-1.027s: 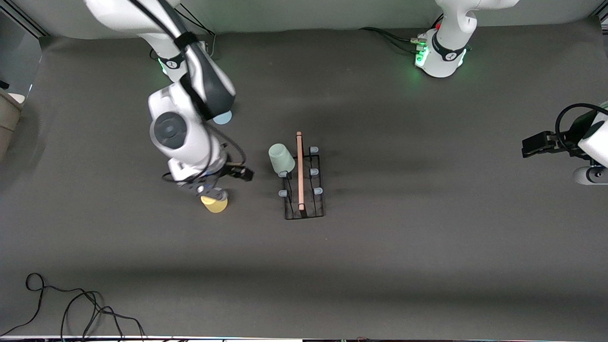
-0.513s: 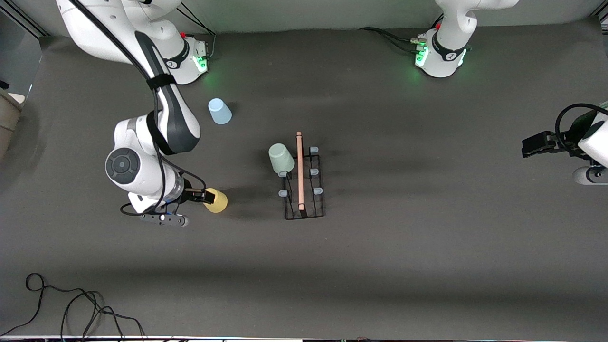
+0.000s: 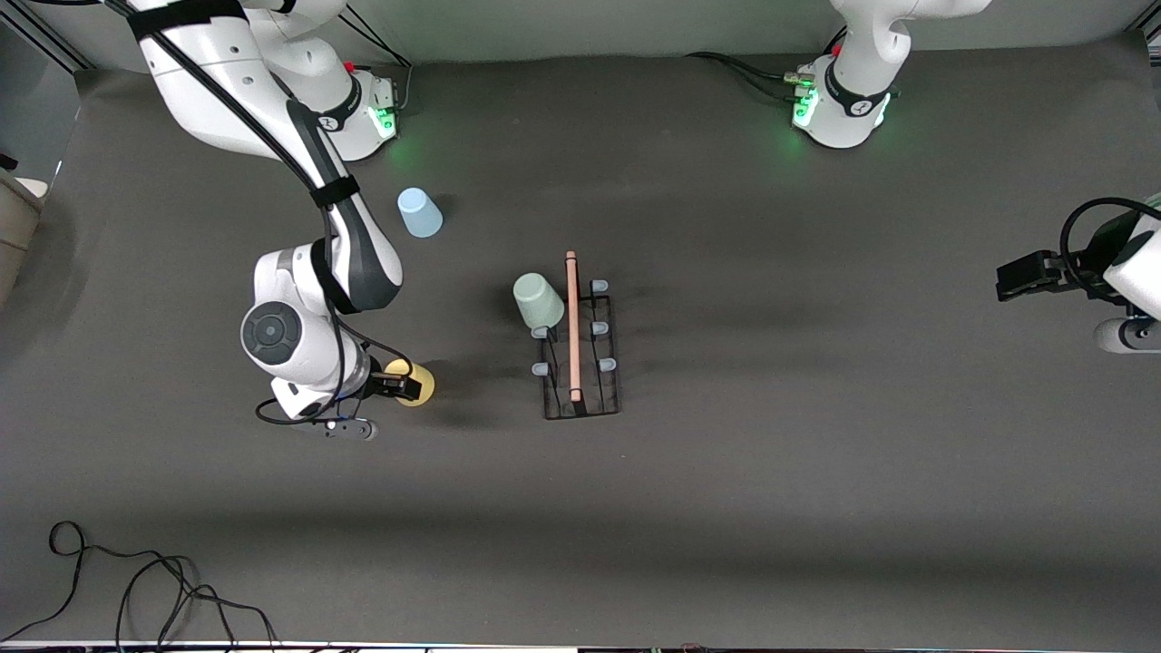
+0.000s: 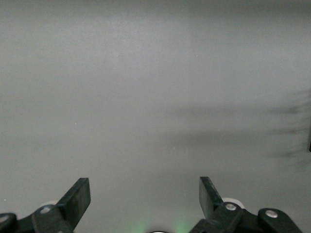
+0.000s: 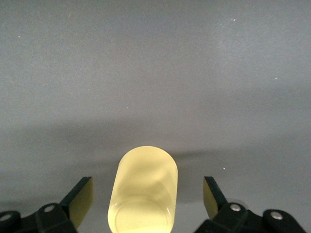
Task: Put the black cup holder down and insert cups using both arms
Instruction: 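Move the right gripper to the yellow cup and grasp it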
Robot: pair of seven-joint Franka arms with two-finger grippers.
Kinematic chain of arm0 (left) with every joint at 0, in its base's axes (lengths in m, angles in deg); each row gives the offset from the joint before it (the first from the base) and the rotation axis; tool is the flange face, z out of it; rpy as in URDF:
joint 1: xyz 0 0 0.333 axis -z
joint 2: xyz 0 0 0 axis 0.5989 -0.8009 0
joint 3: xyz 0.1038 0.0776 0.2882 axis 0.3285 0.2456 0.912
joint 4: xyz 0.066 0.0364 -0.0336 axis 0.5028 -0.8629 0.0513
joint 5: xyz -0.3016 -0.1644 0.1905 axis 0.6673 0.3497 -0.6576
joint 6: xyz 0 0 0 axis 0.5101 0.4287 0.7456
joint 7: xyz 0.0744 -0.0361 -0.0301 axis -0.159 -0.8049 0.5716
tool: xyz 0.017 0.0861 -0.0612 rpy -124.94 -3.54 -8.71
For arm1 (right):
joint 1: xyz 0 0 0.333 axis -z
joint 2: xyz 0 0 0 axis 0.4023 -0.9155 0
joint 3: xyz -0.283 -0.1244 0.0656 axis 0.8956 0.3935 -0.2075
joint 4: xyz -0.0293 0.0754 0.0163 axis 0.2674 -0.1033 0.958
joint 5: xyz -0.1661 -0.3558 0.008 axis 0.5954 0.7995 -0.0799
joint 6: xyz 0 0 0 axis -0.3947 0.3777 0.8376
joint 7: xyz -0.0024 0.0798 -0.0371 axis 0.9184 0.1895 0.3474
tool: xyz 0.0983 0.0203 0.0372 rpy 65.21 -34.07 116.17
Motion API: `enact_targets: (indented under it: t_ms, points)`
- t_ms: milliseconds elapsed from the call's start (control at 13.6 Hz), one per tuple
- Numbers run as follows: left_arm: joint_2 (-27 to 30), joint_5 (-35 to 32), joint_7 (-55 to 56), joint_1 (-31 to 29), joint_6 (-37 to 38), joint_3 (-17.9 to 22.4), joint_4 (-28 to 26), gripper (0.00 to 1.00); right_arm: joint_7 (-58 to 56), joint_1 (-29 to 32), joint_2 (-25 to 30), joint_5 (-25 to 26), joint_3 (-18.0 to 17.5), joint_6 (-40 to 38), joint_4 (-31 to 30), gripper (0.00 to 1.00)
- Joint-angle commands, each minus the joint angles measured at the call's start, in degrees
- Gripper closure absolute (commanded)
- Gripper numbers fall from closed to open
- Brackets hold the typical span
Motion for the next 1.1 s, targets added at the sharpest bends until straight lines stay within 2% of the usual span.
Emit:
enact_targets:
  t_ms: [0, 293, 367, 440, 513, 807, 1027]
  points:
    - [1.31, 0.36, -0.63, 0.22, 0.51, 0.27, -1.08, 0.00, -1.12, -0.84, -1.20, -3.09, -0.18, 1.60, -1.16, 0.00]
    - [1.31, 0.36, -0.63, 0.22, 0.51, 0.27, -1.16, 0.00, -1.12, -0.93, -1.30, -3.98, -0.62, -0.33, -1.78, 0.00]
    - [1.31, 0.36, -0.63, 0.22, 0.51, 0.27, -1.16, 0.00, -1.21, -0.93, -0.86, -3.98, -0.62, -0.95, -1.78, 0.27]
    - [1.31, 0.36, -0.63, 0.22, 0.51, 0.27, -1.16, 0.00, -1.21, -0.93, -0.33, -3.98, -0.71, -2.43, -1.60, 0.81]
    - [1.31, 0.36, -0.63, 0.22, 0.51, 0.27, -1.16, 0.00, -1.21, -0.93, 0.89, -3.98, -0.62, -3.75, -1.60, 1.00]
    - [1.31, 0.36, -0.63, 0.22, 0.51, 0.27, -1.25, 0.00, -0.07, -0.84, 7.39, -3.98, -0.54, -13.31, 1.46, 1.00]
    - [1.23, 0.36, -0.63, 0.22, 0.51, 0.27, -1.25, 0.00, 3.08, -0.93, 9.95, -7.23, -0.54, -20.01, 6.29, 1.00]
